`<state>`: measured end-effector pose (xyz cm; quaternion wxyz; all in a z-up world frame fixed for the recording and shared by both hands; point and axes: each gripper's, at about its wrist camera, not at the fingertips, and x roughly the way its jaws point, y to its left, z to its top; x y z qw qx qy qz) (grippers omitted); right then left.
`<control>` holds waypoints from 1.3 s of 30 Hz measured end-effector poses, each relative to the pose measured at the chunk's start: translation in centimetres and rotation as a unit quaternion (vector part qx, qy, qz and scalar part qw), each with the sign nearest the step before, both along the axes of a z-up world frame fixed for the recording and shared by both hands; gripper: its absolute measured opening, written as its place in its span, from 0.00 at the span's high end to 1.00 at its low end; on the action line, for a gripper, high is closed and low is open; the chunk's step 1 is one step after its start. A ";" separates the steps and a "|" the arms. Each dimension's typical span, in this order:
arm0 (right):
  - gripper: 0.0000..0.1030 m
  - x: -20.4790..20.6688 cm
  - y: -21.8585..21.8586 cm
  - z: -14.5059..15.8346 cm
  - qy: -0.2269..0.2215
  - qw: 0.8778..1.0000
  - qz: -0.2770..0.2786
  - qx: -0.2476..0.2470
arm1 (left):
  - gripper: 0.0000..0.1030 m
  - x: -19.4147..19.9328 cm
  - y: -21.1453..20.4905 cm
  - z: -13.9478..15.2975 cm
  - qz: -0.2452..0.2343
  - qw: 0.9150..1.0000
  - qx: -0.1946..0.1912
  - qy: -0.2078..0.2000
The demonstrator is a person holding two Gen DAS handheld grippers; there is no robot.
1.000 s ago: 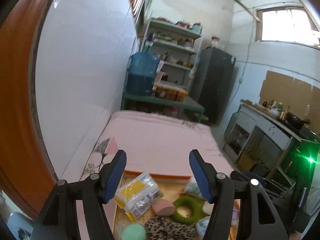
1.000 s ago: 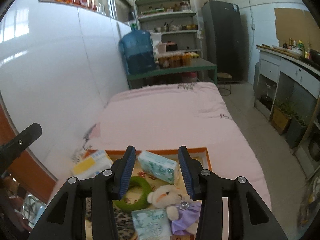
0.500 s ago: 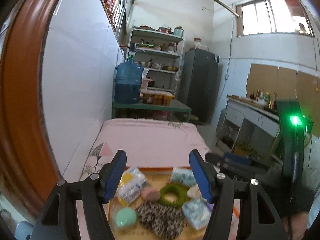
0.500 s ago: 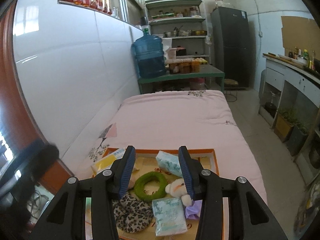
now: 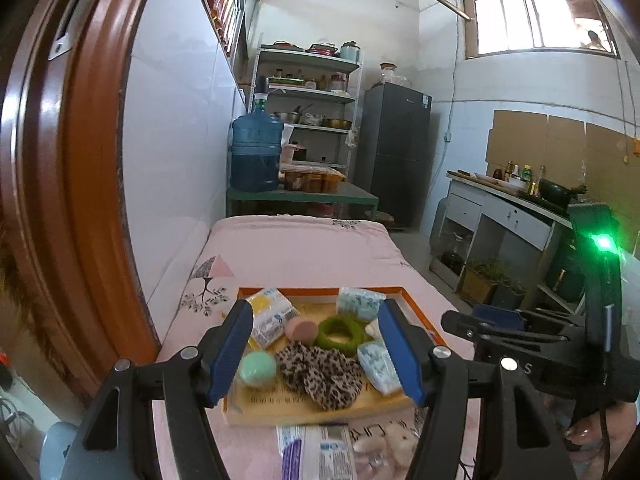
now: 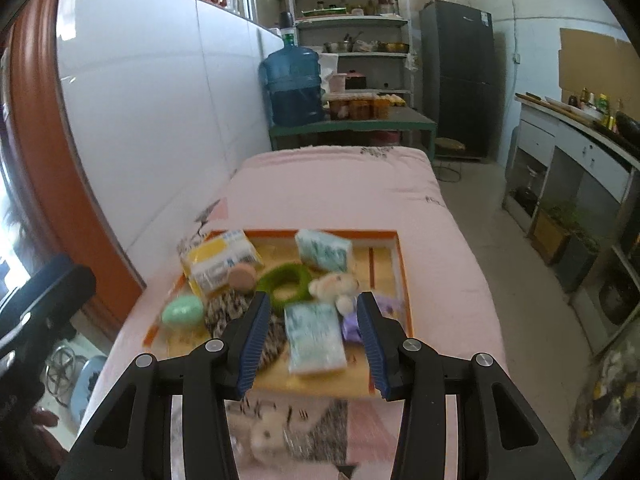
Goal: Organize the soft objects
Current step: 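Lift both open tools away from the tray toward the remaining items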
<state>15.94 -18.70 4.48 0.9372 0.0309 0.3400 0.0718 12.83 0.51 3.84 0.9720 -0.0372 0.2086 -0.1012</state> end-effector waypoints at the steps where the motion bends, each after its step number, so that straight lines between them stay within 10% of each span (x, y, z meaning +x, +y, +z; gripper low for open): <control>1: 0.55 -0.6 -0.1 -0.1 0.000 1.000 0.000 0.001 | 0.37 -0.5 0.0 -0.2 0.000 1.000 0.000 -0.001; 39: 0.55 -8.8 1.1 -7.1 0.050 0.998 0.044 0.022 | 0.37 -8.4 2.6 -9.2 -0.030 0.997 -0.006 0.068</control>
